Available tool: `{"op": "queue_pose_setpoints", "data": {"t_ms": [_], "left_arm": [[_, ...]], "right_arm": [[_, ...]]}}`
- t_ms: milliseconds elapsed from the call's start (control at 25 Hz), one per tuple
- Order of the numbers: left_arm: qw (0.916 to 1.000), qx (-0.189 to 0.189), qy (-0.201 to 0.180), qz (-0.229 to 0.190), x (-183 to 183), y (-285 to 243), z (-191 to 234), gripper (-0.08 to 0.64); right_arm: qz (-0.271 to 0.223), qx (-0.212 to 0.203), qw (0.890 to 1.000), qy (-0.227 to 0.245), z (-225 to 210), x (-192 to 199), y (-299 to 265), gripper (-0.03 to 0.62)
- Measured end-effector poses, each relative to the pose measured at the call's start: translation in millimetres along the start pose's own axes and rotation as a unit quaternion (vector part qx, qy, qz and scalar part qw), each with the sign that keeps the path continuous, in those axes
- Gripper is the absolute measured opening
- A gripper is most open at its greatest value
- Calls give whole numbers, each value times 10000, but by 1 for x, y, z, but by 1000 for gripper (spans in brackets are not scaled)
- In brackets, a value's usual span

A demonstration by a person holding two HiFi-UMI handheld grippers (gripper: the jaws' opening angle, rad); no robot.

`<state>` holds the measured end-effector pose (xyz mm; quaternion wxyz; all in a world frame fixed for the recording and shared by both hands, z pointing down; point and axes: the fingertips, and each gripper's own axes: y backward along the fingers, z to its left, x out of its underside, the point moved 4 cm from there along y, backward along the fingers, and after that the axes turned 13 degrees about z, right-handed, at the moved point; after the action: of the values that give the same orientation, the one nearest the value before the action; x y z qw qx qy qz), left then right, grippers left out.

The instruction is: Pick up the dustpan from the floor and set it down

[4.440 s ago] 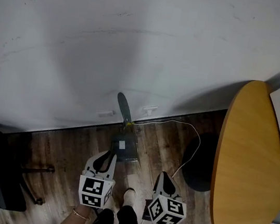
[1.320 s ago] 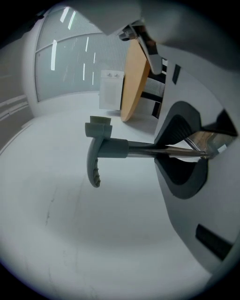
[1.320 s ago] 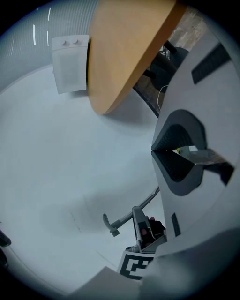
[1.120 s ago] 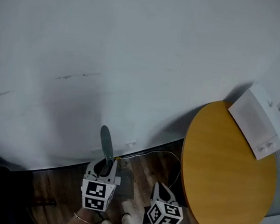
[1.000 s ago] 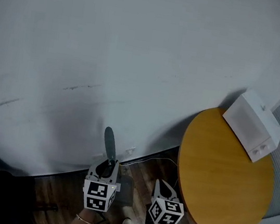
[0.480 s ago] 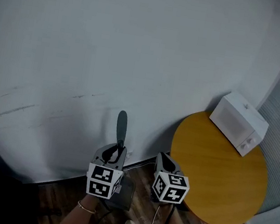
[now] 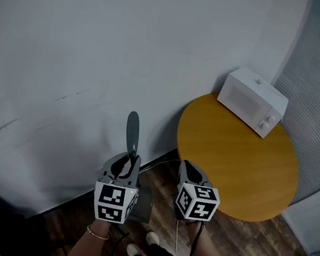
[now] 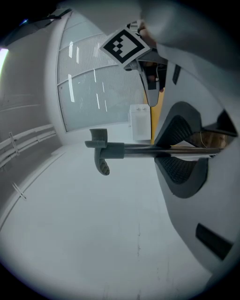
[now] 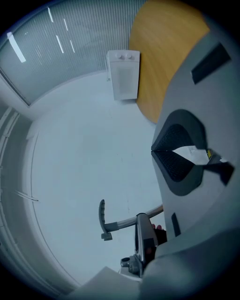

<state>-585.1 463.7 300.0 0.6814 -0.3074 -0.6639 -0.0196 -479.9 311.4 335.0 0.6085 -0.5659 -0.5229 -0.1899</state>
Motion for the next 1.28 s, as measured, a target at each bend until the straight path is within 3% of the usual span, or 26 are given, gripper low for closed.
{"op": "queue_pose_setpoints", "data": {"t_ms": [280, 480, 640, 1040, 1280], "left_arm": [[9950, 943, -335, 59, 12, -12, -84, 86], [9822, 1794, -556, 98, 13, -19, -165, 86], [9718, 2265, -647, 68, 6, -19, -232, 86], [9538, 2834, -1001, -52, -11, -15, -407, 86], [9487, 2970, -1074, -148, -28, -22, -487, 86]], "right_arm": [[-68, 796, 9954, -536, -67, 36, 66, 32], [-174, 1529, 9832, -978, -135, 61, 125, 32], [-290, 1915, 9736, -1207, -182, 76, 171, 32], [-450, 2354, 9576, -1597, -302, 118, 280, 32], [-519, 2559, 9502, -1703, -371, 135, 335, 32]]}}
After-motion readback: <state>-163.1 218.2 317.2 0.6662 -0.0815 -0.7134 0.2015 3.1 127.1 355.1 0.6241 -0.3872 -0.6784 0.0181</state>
